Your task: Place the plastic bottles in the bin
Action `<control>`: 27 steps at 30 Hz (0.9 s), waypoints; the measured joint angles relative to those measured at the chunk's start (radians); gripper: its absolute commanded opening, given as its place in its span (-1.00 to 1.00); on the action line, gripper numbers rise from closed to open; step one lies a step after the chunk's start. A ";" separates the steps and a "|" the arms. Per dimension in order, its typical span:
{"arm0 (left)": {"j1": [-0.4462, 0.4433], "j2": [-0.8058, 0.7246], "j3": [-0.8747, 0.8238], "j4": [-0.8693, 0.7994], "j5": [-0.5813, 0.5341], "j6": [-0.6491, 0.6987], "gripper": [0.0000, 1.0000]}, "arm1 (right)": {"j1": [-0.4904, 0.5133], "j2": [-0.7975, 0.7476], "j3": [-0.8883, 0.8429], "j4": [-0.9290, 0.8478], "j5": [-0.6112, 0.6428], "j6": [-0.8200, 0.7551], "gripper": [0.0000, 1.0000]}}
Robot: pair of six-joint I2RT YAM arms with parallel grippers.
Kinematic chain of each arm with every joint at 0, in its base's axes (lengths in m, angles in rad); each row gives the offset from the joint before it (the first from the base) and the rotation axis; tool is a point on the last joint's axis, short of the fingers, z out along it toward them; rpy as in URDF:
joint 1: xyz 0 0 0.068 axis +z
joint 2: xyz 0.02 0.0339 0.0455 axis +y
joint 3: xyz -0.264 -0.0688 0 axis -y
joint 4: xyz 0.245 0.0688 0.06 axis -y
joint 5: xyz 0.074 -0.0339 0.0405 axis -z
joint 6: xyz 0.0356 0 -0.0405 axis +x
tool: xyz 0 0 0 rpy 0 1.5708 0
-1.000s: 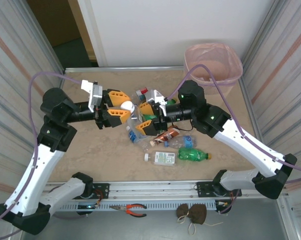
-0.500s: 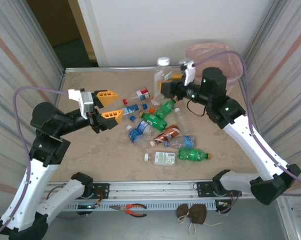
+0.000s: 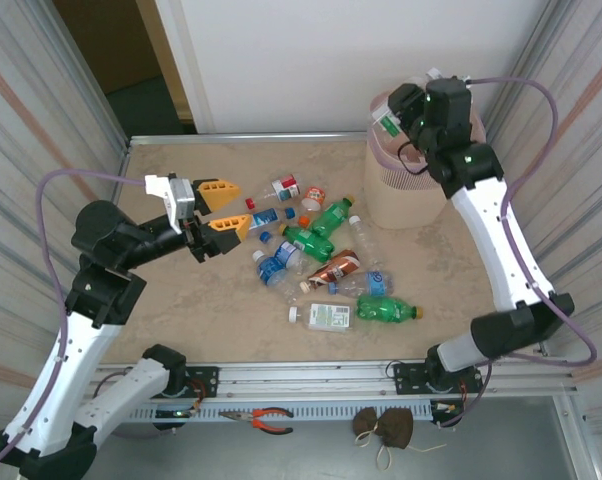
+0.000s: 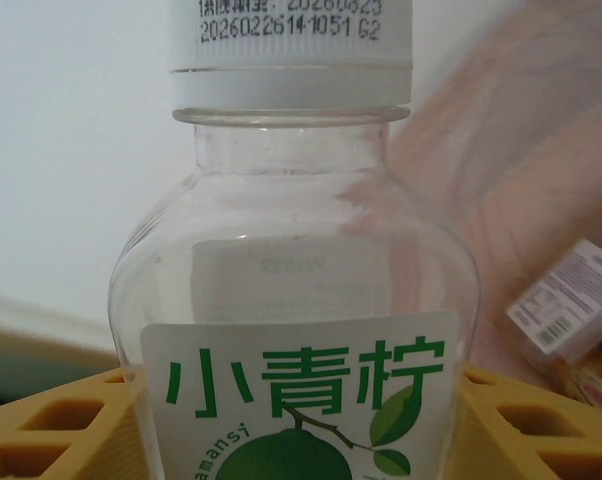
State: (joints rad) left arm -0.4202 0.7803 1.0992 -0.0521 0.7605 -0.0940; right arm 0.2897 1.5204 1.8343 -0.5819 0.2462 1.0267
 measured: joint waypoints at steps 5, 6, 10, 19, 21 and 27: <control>0.000 -0.001 0.000 0.001 -0.002 -0.007 0.16 | -0.060 0.114 0.172 -0.202 0.066 0.212 -0.31; 0.000 -0.001 -0.001 0.001 -0.003 -0.007 0.16 | -0.072 0.132 0.190 -0.237 0.075 0.250 -0.32; 0.000 -0.013 -0.016 0.002 -0.008 -0.010 0.16 | -0.098 0.205 0.247 -0.338 0.090 0.352 -0.34; 0.000 -0.043 -0.044 0.000 -0.032 -0.011 0.15 | -0.139 0.360 0.318 -0.459 0.053 0.493 -0.35; 0.000 -0.049 -0.050 -0.004 -0.039 -0.011 0.15 | -0.147 0.386 0.326 -0.475 0.039 0.517 -0.35; 0.000 -0.062 -0.054 -0.006 -0.056 -0.010 0.14 | -0.164 0.463 0.349 -0.504 0.005 0.569 -0.36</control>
State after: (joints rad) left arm -0.4202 0.7181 1.0454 -0.0582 0.7044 -0.1043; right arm 0.1257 1.9835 2.1834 -1.0855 0.2508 1.5959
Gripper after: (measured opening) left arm 0.574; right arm 0.606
